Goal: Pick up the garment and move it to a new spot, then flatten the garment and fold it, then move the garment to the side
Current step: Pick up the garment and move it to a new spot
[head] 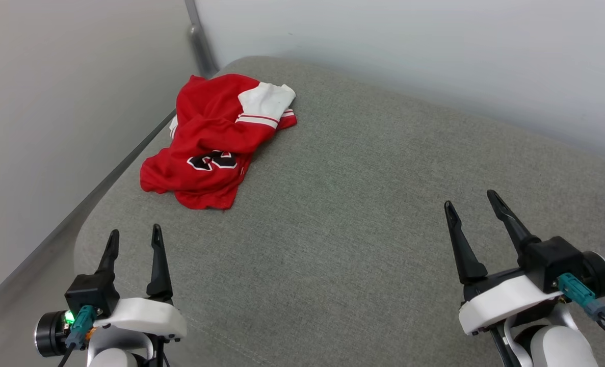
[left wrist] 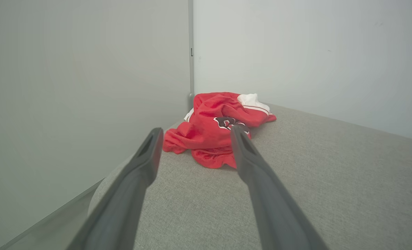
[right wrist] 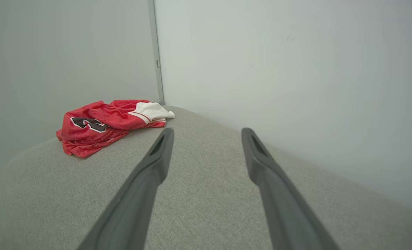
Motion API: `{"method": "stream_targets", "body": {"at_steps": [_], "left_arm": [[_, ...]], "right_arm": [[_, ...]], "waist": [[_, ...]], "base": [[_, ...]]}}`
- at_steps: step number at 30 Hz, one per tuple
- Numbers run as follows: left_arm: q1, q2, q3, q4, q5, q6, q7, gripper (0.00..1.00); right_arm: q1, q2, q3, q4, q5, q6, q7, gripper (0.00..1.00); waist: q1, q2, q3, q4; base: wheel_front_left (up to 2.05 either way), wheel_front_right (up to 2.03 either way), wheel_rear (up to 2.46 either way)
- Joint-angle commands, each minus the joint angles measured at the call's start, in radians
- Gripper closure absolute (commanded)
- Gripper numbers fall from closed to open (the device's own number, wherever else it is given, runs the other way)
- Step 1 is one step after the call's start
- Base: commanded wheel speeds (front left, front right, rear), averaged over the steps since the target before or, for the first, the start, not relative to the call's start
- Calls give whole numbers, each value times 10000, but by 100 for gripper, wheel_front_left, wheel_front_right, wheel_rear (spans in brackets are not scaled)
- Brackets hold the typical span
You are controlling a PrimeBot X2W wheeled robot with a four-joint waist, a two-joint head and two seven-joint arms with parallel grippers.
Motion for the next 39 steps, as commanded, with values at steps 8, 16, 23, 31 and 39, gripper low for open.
{"method": "stream_targets", "body": {"at_steps": [8,16,23,31,39], "left_arm": [[-1538,85,295,99,-99,31,-25,0],[-4826,1297,607,1257,-407,-200,1413,0],[-6822,2905,822,2403,-803,-621,4552,0],[-7279,4256,1028,3984,-1428,-888,7722,0],[-6732,4145,1259,5525,-1979,-656,9719,0]], "right_arm": [[-794,-424,274,-744,-14,-3,370,0],[-1666,-998,256,-1712,43,-3,734,0],[-2325,-1125,122,-2275,108,-3,650,0],[-2727,-992,49,-2226,143,-3,301,0],[-2853,-966,37,-2003,186,-3,160,0]], "waist": [[0,0,1245,-783],[0,0,3278,-1902],[0,0,4926,-2845],[0,0,5883,-3445],[0,0,5991,-3526]], "base": [[0,0,0],[0,0,0],[0,0,0],[0,0,0],[0,0,0]]}}
